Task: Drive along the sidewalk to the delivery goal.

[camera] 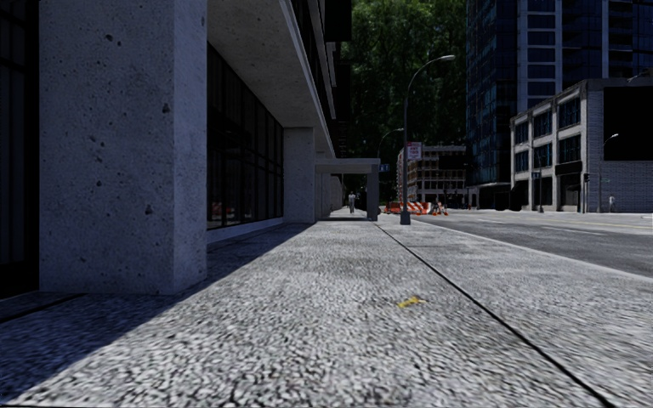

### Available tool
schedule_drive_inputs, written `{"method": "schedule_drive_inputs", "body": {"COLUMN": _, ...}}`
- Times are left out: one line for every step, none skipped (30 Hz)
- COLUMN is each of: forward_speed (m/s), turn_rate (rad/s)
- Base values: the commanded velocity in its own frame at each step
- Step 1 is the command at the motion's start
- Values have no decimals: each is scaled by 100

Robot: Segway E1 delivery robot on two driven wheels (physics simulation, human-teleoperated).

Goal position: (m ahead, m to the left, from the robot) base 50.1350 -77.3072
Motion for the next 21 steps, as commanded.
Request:
{"method": "schedule_drive_inputs", "body": {"forward_speed": 168, "turn_rate": 0}}
{"method": "schedule_drive_inputs", "body": {"forward_speed": 168, "turn_rate": 0}}
{"method": "schedule_drive_inputs", "body": {"forward_speed": 168, "turn_rate": 0}}
{"method": "schedule_drive_inputs", "body": {"forward_speed": 168, "turn_rate": 0}}
{"method": "schedule_drive_inputs", "body": {"forward_speed": 168, "turn_rate": 0}}
{"method": "schedule_drive_inputs", "body": {"forward_speed": 168, "turn_rate": 0}}
{"method": "schedule_drive_inputs", "body": {"forward_speed": 168, "turn_rate": 0}}
{"method": "schedule_drive_inputs", "body": {"forward_speed": 168, "turn_rate": 0}}
{"method": "schedule_drive_inputs", "body": {"forward_speed": 168, "turn_rate": 0}}
{"method": "schedule_drive_inputs", "body": {"forward_speed": 168, "turn_rate": 0}}
{"method": "schedule_drive_inputs", "body": {"forward_speed": 168, "turn_rate": 0}}
{"method": "schedule_drive_inputs", "body": {"forward_speed": 168, "turn_rate": 0}}
{"method": "schedule_drive_inputs", "body": {"forward_speed": 168, "turn_rate": 0}}
{"method": "schedule_drive_inputs", "body": {"forward_speed": 168, "turn_rate": 0}}
{"method": "schedule_drive_inputs", "body": {"forward_speed": 168, "turn_rate": 0}}
{"method": "schedule_drive_inputs", "body": {"forward_speed": 168, "turn_rate": 0}}
{"method": "schedule_drive_inputs", "body": {"forward_speed": 168, "turn_rate": 0}}
{"method": "schedule_drive_inputs", "body": {"forward_speed": 168, "turn_rate": 0}}
{"method": "schedule_drive_inputs", "body": {"forward_speed": 168, "turn_rate": 0}}
{"method": "schedule_drive_inputs", "body": {"forward_speed": 168, "turn_rate": 0}}
{"method": "schedule_drive_inputs", "body": {"forward_speed": 168, "turn_rate": 0}}
